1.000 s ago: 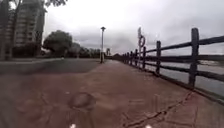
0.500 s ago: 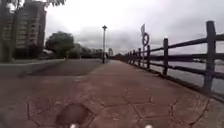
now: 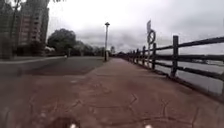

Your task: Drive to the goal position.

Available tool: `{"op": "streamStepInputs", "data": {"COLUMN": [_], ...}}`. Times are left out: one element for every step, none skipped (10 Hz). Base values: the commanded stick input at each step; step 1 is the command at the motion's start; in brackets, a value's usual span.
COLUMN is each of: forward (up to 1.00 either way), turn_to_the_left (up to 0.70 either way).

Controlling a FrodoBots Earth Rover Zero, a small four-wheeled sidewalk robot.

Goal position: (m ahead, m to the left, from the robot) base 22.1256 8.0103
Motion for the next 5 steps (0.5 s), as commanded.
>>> {"op": "streamStepInputs", "data": {"forward": [0.84, 0.84, 0.84, 0.84, 0.84], "turn_to_the_left": [0.00, 0.00, -0.09, -0.29, -0.33]}}
